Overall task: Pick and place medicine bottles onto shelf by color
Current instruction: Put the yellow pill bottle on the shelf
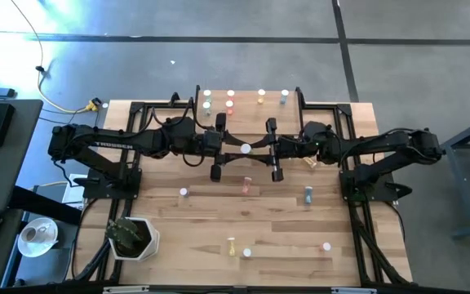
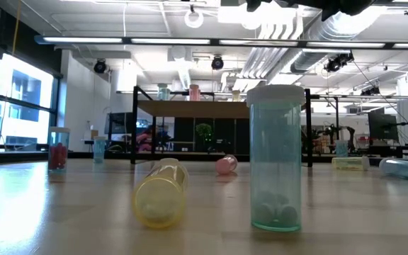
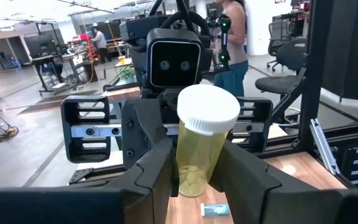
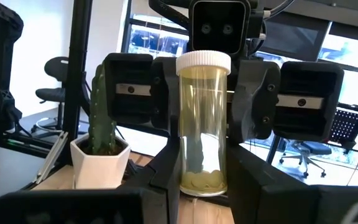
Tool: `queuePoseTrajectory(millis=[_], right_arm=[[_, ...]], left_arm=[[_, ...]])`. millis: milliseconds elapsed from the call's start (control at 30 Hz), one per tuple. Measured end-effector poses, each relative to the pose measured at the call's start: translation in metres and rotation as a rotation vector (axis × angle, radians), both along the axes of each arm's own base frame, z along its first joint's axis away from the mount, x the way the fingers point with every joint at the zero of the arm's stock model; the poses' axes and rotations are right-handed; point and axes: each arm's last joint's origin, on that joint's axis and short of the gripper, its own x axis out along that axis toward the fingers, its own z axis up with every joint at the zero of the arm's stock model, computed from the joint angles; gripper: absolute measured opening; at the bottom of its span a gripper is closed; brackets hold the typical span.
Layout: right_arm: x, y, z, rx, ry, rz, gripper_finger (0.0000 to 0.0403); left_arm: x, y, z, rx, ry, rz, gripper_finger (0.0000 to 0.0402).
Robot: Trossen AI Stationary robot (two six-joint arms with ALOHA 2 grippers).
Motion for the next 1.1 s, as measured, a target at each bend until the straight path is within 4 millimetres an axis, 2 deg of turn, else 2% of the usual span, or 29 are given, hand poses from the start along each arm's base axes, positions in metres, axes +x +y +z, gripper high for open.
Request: queuePoseTrajectory(millis=[533,800,1100], right_arm=[[0.0001,0.0001,-0.0012,0.024,0.016,0.005,0.0084],[0.0003,-0.0002,-0.0016,0.025,0.019,-0.006,0.0114],[0.0008,-0.0010,-0.0050,0.076,0.062,-0.031,0.0118]], left_arm=[[0.0000,-0.0012,-0.0003,0.003,0.002,-0.049,0.0091],[0.0001,-0.0012,-0.0004,-0.005,0.002,-0.051,0.0090],[0.0000,-0.0011,-0.0020,-0.004,0.018,-0.047,0.0090]])
